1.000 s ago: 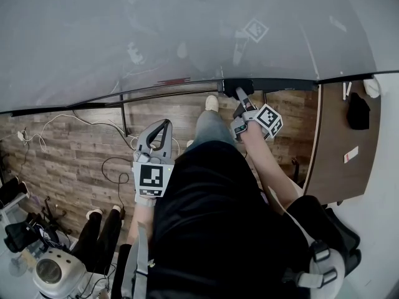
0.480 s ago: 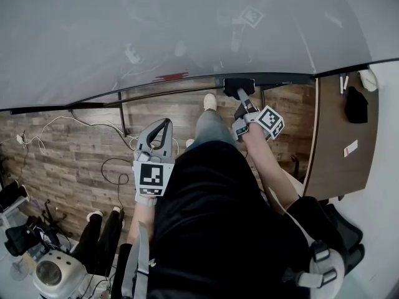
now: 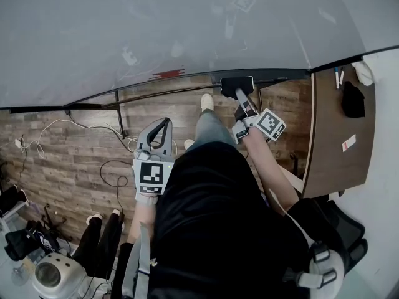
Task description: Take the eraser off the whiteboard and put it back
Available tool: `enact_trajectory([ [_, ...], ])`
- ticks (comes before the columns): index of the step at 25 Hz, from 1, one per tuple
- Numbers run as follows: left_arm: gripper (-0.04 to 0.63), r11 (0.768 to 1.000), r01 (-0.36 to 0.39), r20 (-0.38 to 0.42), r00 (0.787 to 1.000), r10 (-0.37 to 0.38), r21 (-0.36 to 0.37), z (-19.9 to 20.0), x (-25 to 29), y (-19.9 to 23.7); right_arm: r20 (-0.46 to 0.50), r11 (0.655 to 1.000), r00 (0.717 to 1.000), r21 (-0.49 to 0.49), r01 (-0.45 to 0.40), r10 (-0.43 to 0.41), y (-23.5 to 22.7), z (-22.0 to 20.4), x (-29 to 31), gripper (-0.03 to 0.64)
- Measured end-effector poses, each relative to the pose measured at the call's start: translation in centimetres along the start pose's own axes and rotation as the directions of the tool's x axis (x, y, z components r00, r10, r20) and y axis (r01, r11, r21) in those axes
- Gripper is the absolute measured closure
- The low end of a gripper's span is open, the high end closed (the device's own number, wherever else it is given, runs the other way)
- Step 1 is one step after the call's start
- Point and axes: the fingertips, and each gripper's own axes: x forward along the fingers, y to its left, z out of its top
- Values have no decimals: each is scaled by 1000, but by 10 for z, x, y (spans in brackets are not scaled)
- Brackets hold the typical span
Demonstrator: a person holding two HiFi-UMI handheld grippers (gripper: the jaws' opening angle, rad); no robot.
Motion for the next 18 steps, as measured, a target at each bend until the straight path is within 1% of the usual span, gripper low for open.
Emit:
enact_trajectory([
  [6,588,1000,5,26,1000,-5,-10,3,-2,-5,-26,986,999,-161,-45,42,38,2,-13,495],
  [10,588,1000,10,43,999,-9,-15,5,-5,-6,-40,958,997,-279,-72,63,63,1,-24,495],
  [13,588,1000,19,53,998,-19,-17,7,-5,-7,-51,920,996,-383,-87,73,83,-2,-31,495],
  [18,588,999,39,78,996,-38,-11,13,-7,-12,-65,830,994,-547,-114,94,117,-7,-46,495],
])
